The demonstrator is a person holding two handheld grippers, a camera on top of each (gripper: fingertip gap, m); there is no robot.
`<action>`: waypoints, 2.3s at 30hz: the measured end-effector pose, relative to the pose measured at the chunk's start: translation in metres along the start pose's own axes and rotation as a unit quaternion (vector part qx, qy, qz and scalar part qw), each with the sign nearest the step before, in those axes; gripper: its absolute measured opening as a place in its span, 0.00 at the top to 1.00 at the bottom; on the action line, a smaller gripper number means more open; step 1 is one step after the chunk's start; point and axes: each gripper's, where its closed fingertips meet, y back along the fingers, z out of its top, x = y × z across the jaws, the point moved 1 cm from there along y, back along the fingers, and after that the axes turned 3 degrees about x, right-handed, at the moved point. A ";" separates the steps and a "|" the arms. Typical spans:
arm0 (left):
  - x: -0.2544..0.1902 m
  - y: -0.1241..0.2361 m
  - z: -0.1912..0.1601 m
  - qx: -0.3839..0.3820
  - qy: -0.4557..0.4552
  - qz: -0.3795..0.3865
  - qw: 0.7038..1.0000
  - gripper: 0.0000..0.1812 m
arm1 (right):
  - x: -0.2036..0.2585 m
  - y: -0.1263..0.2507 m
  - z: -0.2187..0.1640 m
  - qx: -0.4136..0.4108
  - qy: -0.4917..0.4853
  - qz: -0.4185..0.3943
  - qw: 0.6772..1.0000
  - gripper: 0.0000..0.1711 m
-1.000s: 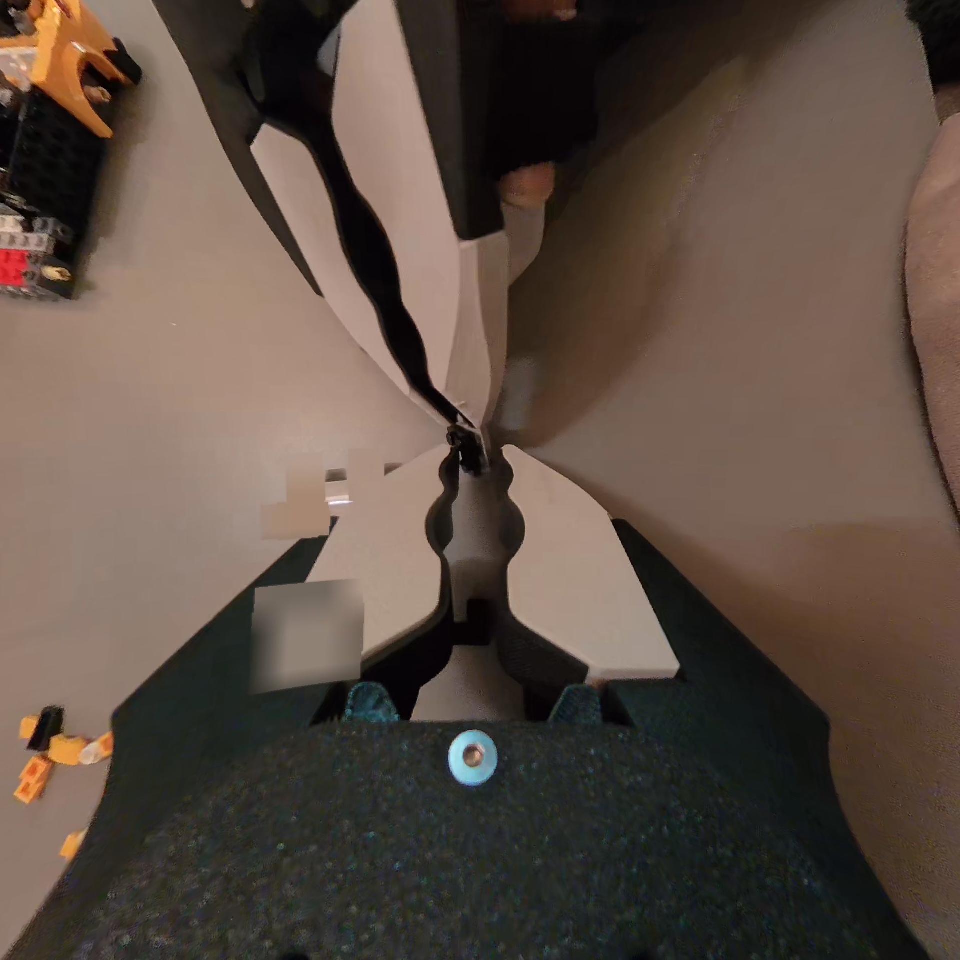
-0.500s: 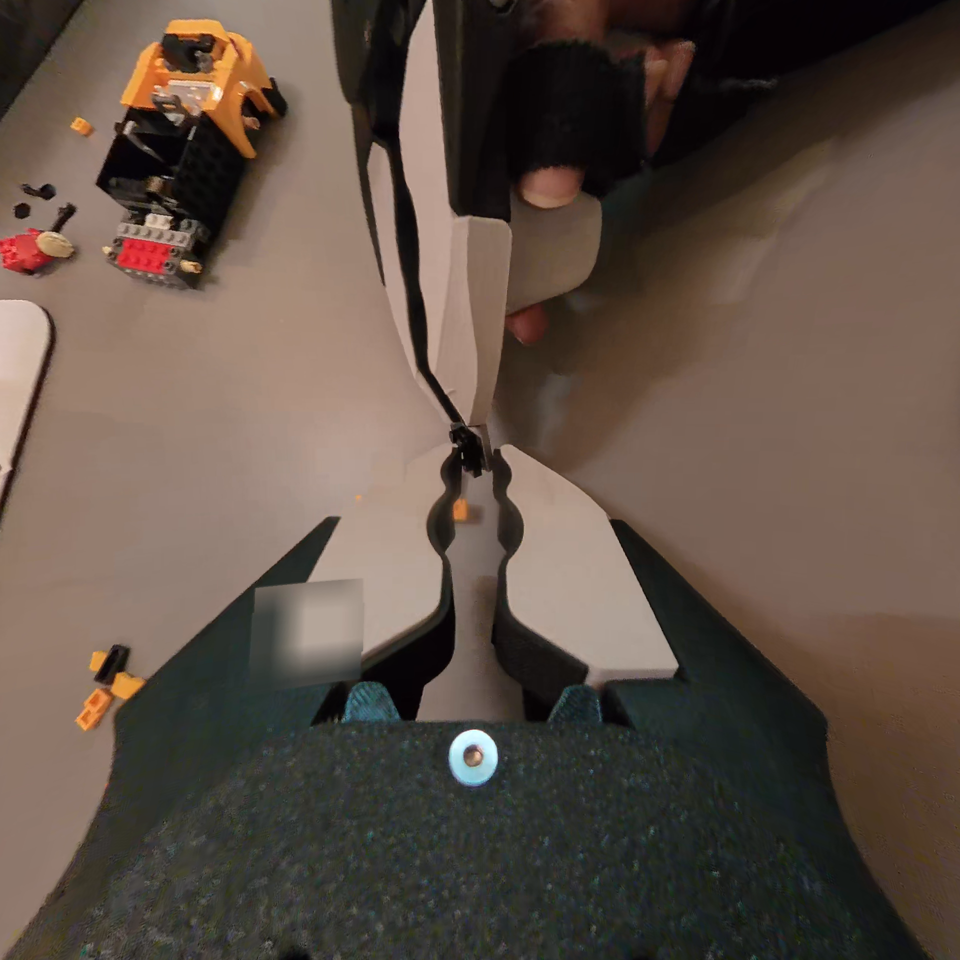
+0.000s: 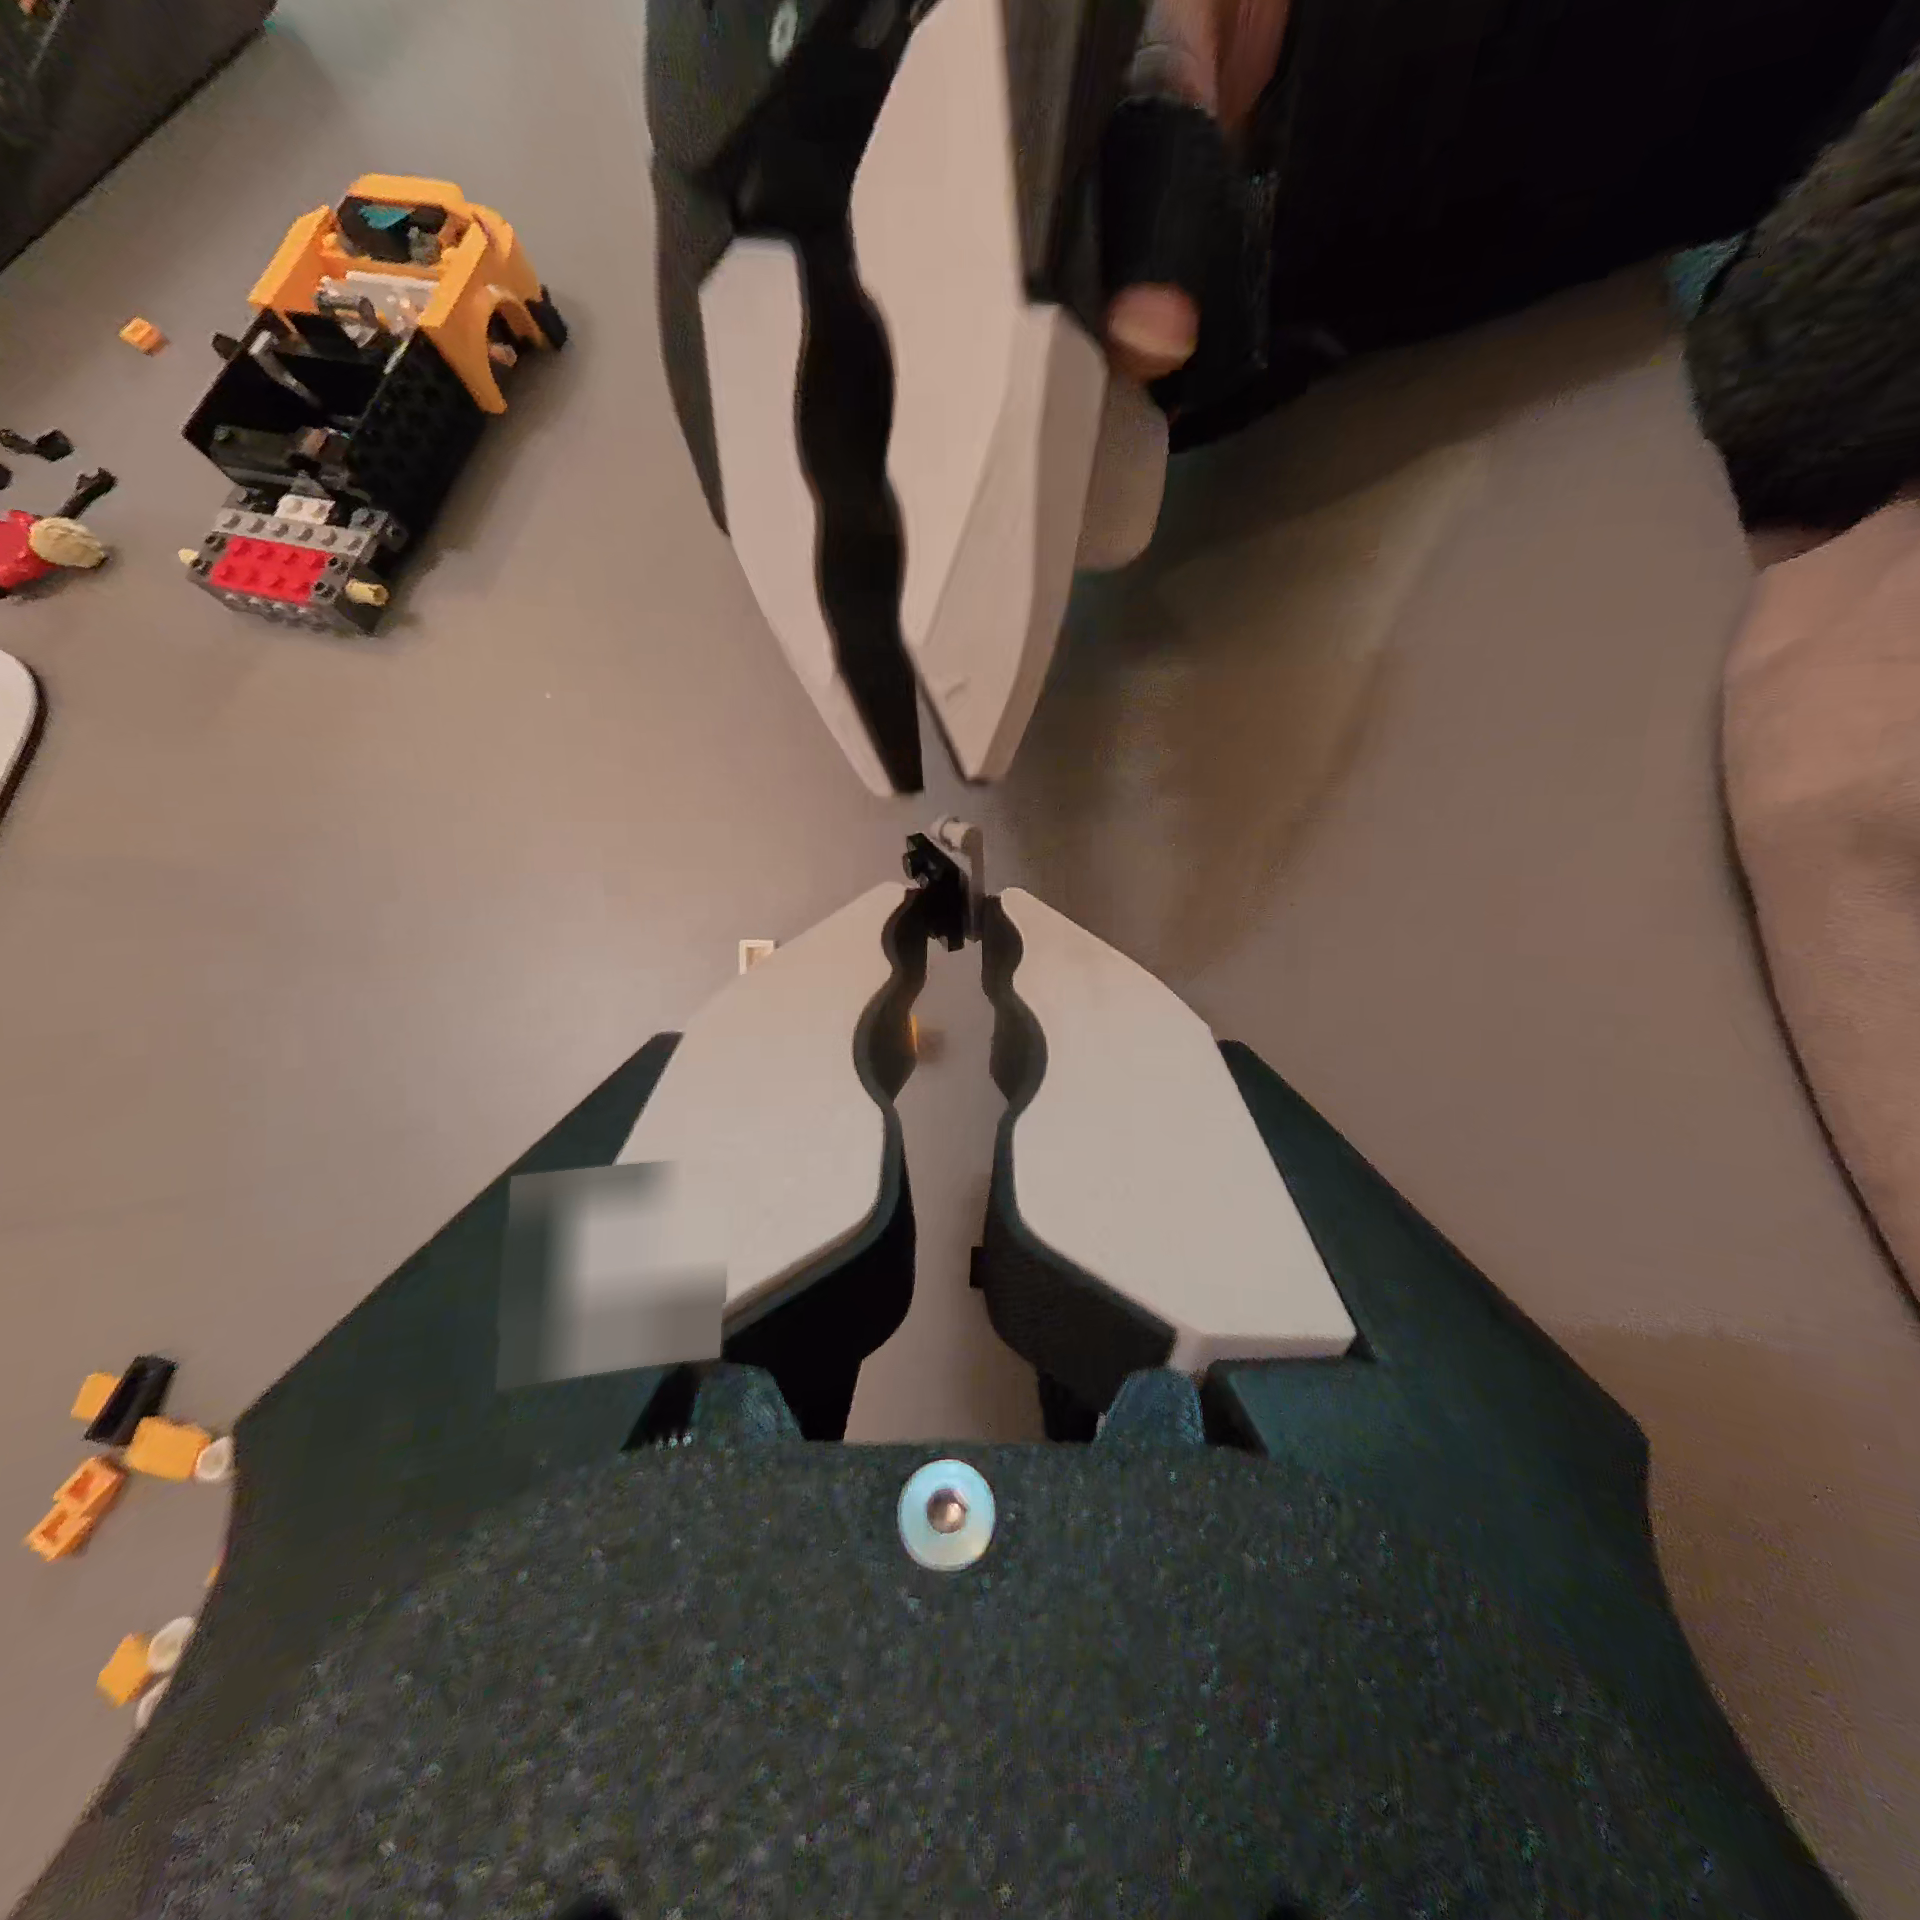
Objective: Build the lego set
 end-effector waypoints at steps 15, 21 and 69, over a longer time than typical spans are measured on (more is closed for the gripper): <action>-0.025 -0.002 -0.002 0.010 -0.014 -0.083 0.996 0.94 | 0.016 -0.022 -0.030 0.132 0.415 -0.143 0.889 0.94; -0.024 0.003 0.002 -0.013 0.004 -0.096 0.995 0.95 | 0.018 -0.019 -0.022 0.102 0.396 -0.139 0.902 0.96; -0.005 0.035 0.044 -0.172 -0.046 -0.002 0.984 0.90 | 0.040 0.008 0.028 -0.040 0.446 -0.184 0.875 0.97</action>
